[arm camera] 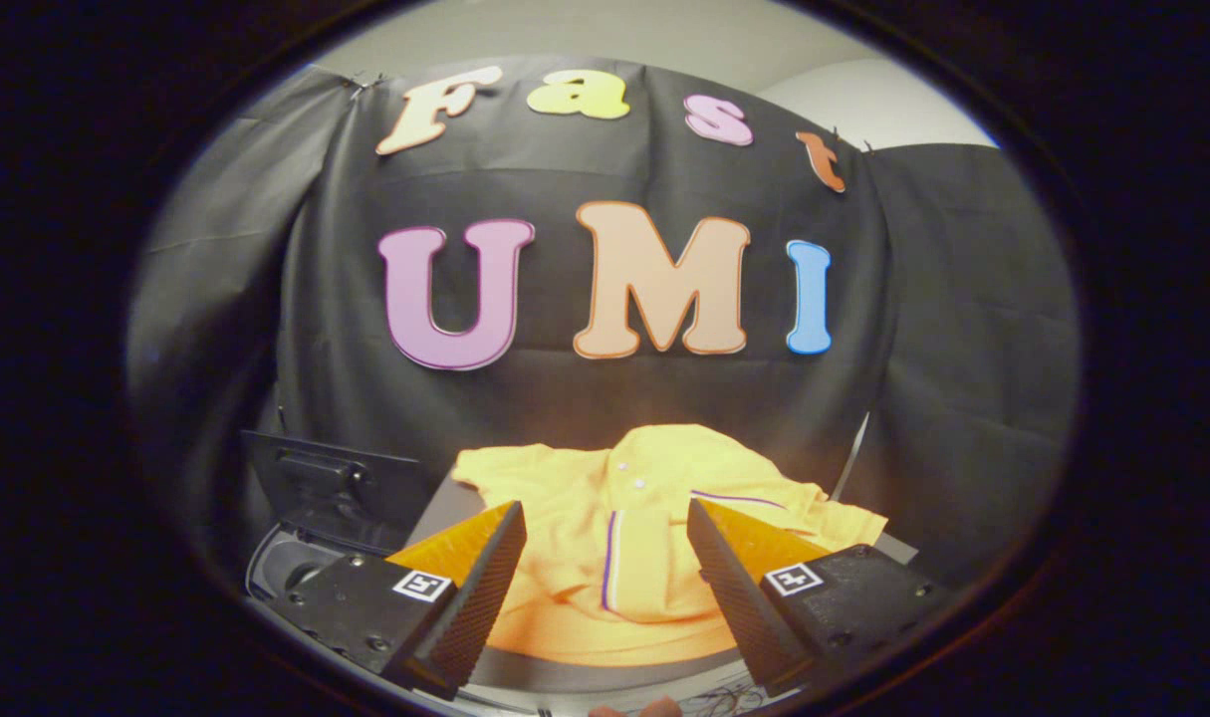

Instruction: Put the clothes into the washing machine and then close the washing machine lid.

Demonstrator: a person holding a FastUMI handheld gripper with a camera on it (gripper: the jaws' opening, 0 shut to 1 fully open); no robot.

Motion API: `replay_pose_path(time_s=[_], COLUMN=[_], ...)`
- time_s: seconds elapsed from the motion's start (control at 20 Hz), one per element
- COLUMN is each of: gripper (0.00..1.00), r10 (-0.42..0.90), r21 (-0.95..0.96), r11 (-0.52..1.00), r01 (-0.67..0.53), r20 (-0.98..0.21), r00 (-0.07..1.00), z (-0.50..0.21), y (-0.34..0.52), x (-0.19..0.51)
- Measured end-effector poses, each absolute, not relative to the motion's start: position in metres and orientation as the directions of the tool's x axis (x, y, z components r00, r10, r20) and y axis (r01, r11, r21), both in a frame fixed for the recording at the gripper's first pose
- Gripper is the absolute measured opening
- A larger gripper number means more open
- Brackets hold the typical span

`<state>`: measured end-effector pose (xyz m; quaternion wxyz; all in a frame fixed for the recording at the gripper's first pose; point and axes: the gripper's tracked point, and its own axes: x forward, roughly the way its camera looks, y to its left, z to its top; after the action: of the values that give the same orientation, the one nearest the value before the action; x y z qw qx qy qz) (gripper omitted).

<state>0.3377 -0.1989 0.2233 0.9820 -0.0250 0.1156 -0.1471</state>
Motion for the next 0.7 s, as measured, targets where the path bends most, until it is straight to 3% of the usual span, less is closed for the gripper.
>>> replay_pose_path(time_s=[0.25, 0.4, 0.7], gripper=[0.99, 0.98, 0.99], r10=[-0.321, -0.341, -0.316], r21=[-0.003, -0.044, -0.04], r11=[0.938, 0.923, 0.932], r01=[0.345, 0.382, 0.359], r20=[-0.376, -0.552, -0.574], r00=[0.869, 0.76, 0.756], z=[0.192, 0.159, 0.152], y=[-0.235, -0.249, -0.253], x=[0.377, 0.369, 0.379])
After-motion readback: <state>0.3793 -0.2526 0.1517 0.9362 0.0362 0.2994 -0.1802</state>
